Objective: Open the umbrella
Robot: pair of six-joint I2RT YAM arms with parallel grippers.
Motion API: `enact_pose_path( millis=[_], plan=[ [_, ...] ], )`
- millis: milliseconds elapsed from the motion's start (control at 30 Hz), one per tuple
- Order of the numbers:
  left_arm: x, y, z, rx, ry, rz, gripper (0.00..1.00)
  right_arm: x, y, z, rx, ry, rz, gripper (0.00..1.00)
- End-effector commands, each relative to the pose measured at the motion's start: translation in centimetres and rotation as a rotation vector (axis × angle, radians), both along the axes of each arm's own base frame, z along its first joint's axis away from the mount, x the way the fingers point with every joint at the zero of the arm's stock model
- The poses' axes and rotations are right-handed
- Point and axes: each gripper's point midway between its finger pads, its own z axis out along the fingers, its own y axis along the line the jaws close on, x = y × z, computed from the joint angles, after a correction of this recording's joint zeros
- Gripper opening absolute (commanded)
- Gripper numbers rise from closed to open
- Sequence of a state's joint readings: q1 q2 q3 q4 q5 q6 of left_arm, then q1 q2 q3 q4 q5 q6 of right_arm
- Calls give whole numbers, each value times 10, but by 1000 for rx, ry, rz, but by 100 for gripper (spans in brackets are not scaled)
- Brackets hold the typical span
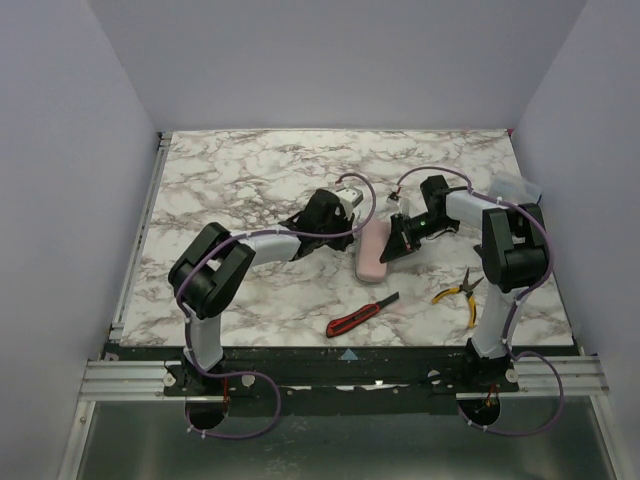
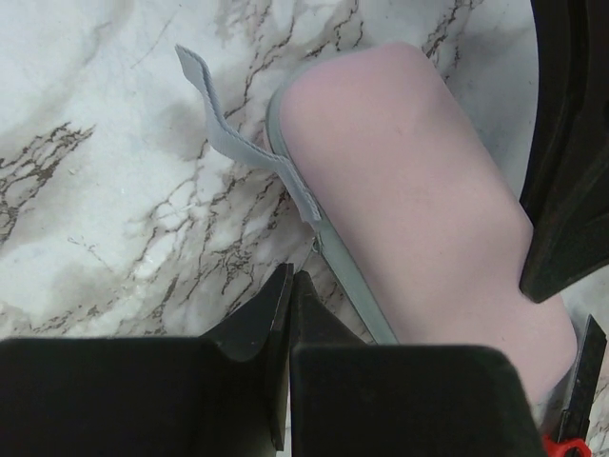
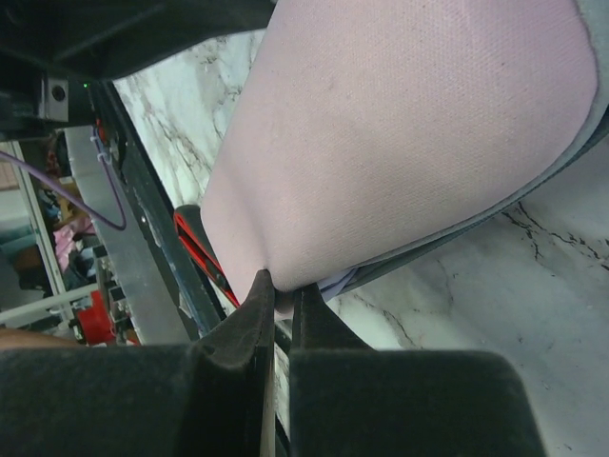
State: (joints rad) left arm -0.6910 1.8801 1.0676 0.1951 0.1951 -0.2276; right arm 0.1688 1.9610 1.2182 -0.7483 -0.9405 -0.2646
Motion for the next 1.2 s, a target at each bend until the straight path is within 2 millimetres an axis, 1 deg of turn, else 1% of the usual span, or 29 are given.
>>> enact_pose_path(
  millis=[0,100,200,300,333,367,400,433,467,500,533,700,733,867,933,1100,1167],
  plan=[
    [27,2,8,-19,-11,52,0,-33,-28,-47,-187,84,84,0],
    [30,-1,9,-31,6,37,0,-30,-28,-47,-190,73,81,0],
    [33,-3,11,-41,11,28,0,-20,-23,-39,-165,50,61,0],
    [34,0,12,-56,28,18,0,-11,-15,-28,-125,38,35,4],
    [34,1,12,-59,40,13,0,-6,-13,-24,-122,37,15,8],
    [35,4,14,-63,47,9,8,-2,-12,-22,-122,34,-2,14],
    [34,7,16,-69,58,-2,23,2,-10,-17,-116,31,-16,19],
    [32,9,17,-79,66,-16,34,5,-8,-12,-105,27,-22,23],
    [31,14,21,-90,67,-17,41,6,-7,-8,-93,24,-26,27],
    [27,18,21,-93,71,-23,47,7,-5,-2,-81,17,-31,29],
    [27,24,28,-101,60,-23,50,8,-3,4,-64,12,-32,32],
    [21,48,44,-108,26,-10,64,11,3,30,-20,-14,-52,47],
    [20,53,45,-107,24,-3,71,12,4,36,-10,-22,-54,49],
    [14,62,55,-119,22,12,73,18,9,55,29,-41,-69,51],
    [10,63,57,-125,25,7,74,20,12,62,49,-44,-71,51],
    [3,63,62,-147,28,0,74,27,18,68,81,-31,-87,54],
    [1,63,65,-160,27,-3,74,30,23,73,106,-33,-87,54]
  ],
)
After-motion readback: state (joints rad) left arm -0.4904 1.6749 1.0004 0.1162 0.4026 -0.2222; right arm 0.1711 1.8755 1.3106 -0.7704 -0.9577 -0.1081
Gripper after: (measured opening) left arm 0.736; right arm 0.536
